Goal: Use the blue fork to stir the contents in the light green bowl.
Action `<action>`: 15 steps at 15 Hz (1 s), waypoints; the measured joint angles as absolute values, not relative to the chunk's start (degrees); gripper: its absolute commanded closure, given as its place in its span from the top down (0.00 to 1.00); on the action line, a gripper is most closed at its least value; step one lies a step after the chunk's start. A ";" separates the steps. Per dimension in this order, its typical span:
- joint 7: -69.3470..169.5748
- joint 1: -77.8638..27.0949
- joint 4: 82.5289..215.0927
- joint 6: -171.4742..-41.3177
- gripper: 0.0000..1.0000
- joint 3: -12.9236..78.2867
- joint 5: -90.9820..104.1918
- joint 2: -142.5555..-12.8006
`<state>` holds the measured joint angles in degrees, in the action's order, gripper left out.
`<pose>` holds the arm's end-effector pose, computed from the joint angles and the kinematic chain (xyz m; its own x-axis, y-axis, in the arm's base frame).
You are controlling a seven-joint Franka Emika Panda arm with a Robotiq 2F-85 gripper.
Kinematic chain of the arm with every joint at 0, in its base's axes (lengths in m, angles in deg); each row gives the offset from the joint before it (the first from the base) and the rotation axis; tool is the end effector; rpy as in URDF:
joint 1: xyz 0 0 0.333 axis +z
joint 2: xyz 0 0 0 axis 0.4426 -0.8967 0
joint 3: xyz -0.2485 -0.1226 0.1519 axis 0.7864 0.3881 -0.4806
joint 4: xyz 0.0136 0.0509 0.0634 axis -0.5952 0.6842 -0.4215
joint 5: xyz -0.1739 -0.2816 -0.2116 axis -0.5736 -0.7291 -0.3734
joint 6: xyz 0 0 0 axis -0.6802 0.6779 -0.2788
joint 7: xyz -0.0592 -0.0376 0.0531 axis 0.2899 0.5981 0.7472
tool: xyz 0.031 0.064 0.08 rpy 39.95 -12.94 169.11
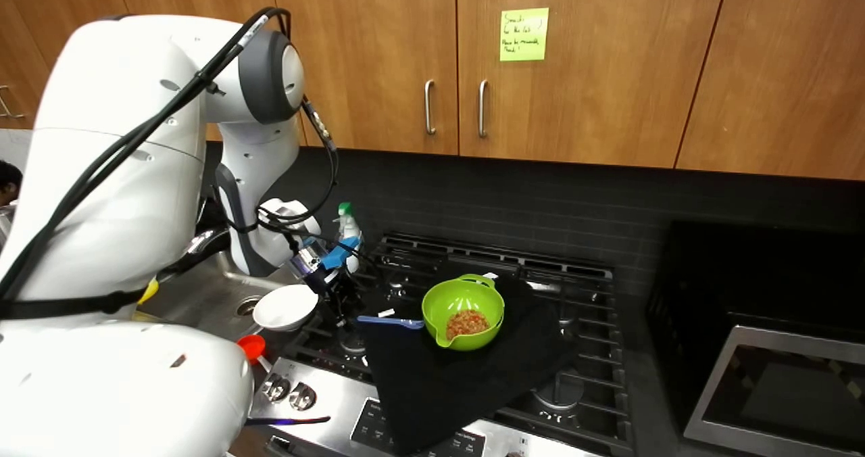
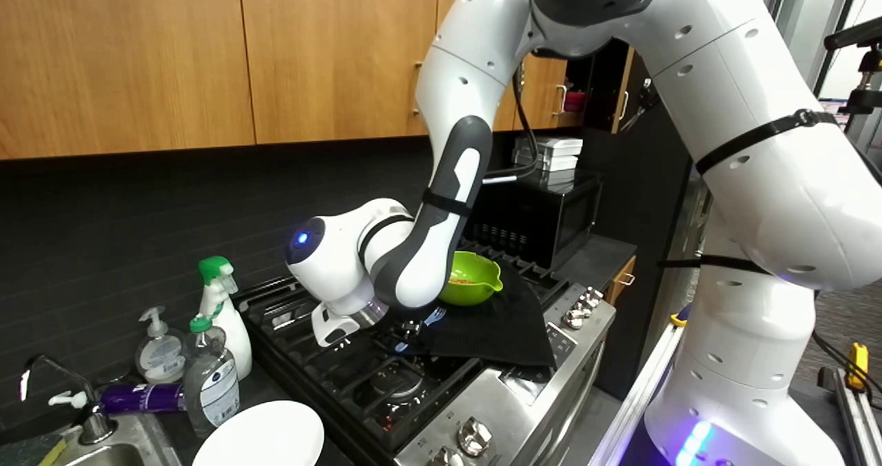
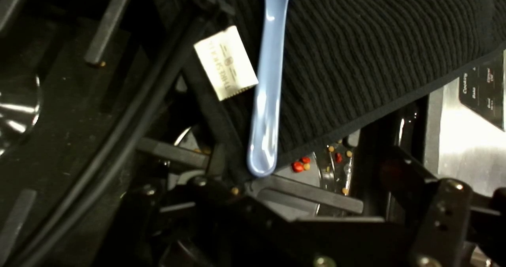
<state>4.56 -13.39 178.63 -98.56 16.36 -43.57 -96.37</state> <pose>0.4671 0.2021 0.0935 -0.3191 0.7660 -0.5580 0.9474 0.2726 -0.1676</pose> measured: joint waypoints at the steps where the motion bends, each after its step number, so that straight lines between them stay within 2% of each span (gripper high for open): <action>1: 4.56 -13.39 178.63 -98.56 1.00 16.36 -43.57 -96.37; 4: 4.56 -13.54 178.64 -98.54 0.98 16.36 -43.57 -96.37; 5: 4.56 -13.65 178.64 -98.54 0.74 16.37 -43.57 -96.37; 7: 4.56 -13.93 178.65 -98.54 0.70 16.38 -43.57 -96.37; 13: 4.56 -14.90 178.70 -98.56 0.23 16.40 -43.57 -96.37; 15: 4.56 -15.18 178.71 -98.66 0.26 16.40 -43.57 -96.37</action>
<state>4.56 -15.18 178.71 -98.66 16.40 -43.57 -96.37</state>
